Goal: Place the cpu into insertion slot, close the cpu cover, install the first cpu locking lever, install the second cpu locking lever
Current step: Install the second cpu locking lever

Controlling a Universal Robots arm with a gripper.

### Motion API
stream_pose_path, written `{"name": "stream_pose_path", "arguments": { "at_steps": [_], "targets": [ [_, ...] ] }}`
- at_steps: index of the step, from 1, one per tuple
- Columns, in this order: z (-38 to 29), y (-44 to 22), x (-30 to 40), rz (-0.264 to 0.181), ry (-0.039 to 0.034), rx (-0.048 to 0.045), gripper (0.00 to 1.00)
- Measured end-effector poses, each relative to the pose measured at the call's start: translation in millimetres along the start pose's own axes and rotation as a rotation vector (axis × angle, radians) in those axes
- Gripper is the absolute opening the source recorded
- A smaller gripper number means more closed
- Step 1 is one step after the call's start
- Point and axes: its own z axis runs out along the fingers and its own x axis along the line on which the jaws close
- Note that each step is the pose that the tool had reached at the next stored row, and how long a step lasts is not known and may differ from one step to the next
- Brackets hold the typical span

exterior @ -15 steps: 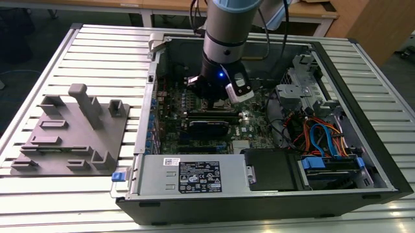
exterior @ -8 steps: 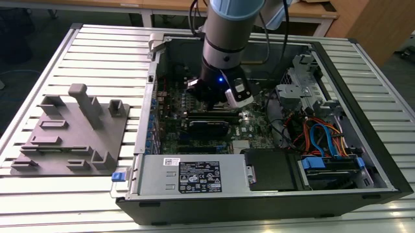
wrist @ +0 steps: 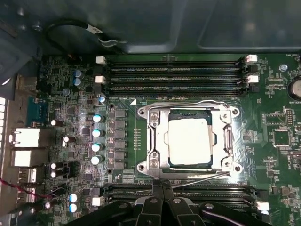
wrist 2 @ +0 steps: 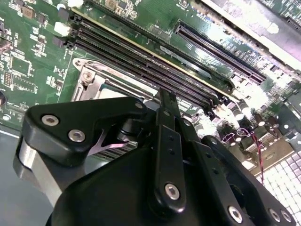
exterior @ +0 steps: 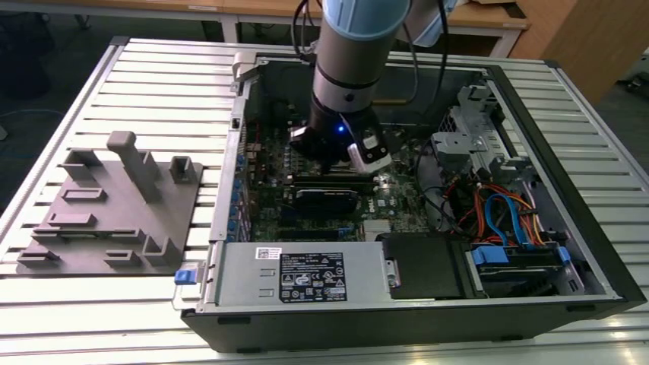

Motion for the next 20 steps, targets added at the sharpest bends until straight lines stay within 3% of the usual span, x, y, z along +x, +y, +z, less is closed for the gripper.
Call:
{"name": "stream_pose_path", "arguments": {
  "at_steps": [7,18,20],
  "targets": [
    [4.9,-3.3,1.1,0.002,0.0007,-0.0091,0.10],
    [11.3,-4.5,7.6,0.004,0.0095,-0.0247,0.10],
    [12.1,-4.6,7.9,0.004,0.0104,-0.0315,0.10]
  ]
}}
